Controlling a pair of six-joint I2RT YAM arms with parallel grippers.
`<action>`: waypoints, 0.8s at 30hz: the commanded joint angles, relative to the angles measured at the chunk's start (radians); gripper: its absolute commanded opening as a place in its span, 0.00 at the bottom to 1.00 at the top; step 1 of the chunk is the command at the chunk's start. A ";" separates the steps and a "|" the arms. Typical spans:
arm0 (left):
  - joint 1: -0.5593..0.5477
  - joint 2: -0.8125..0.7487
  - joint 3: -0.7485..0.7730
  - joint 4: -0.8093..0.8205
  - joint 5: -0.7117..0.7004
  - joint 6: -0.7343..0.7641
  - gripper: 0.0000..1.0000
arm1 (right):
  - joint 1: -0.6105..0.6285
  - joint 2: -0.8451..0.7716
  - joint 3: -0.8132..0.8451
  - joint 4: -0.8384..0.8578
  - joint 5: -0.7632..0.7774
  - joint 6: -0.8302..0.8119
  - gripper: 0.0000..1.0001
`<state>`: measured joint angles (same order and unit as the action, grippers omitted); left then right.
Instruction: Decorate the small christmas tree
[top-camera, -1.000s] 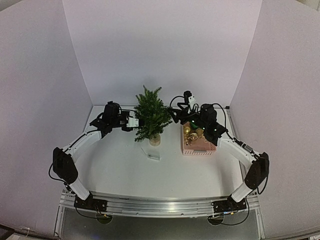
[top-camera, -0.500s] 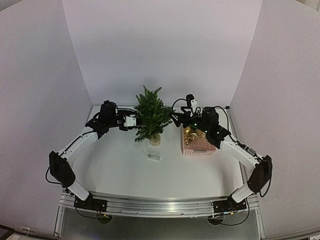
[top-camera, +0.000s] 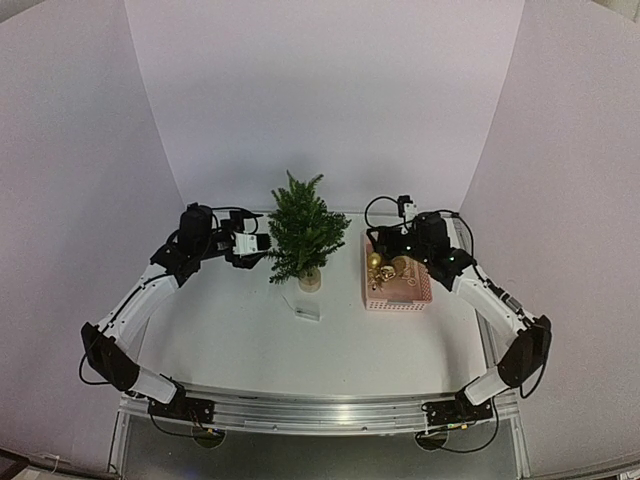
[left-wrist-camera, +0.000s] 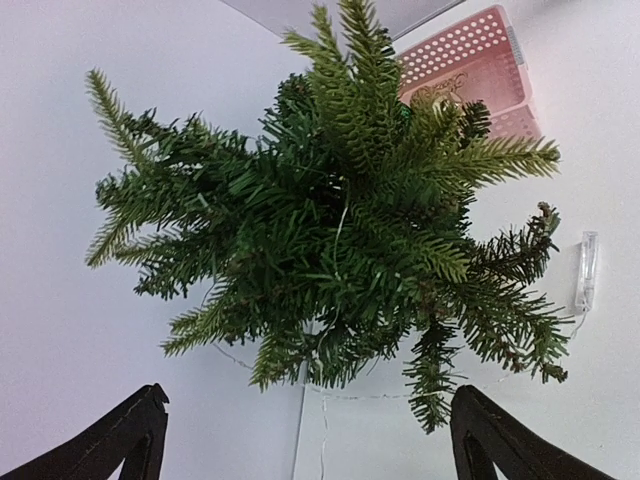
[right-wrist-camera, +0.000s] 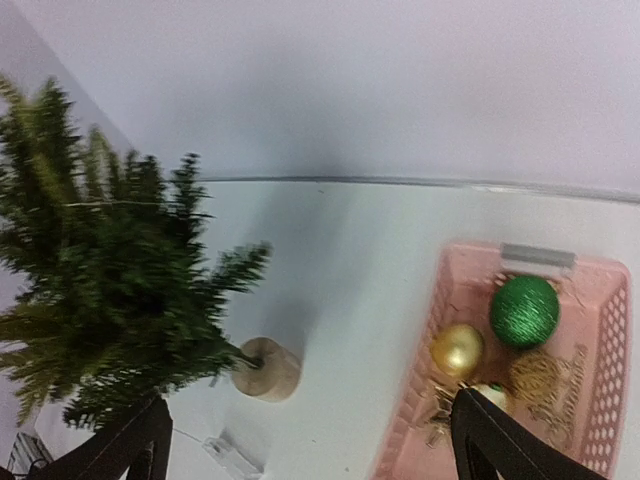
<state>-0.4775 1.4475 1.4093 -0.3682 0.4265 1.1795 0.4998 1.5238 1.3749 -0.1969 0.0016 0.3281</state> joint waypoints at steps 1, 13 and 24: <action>0.044 -0.073 -0.003 0.010 0.030 -0.102 0.99 | -0.099 -0.020 0.006 -0.217 0.074 0.057 0.94; 0.189 -0.098 -0.039 0.053 -0.002 -0.622 1.00 | -0.149 0.318 0.186 -0.432 0.007 -0.081 0.91; 0.219 -0.059 -0.130 0.093 -0.036 -0.690 0.99 | -0.157 0.553 0.331 -0.495 0.042 -0.093 0.75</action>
<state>-0.2649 1.3774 1.2809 -0.3232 0.4069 0.5392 0.3473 2.0191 1.6346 -0.6490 0.0303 0.2506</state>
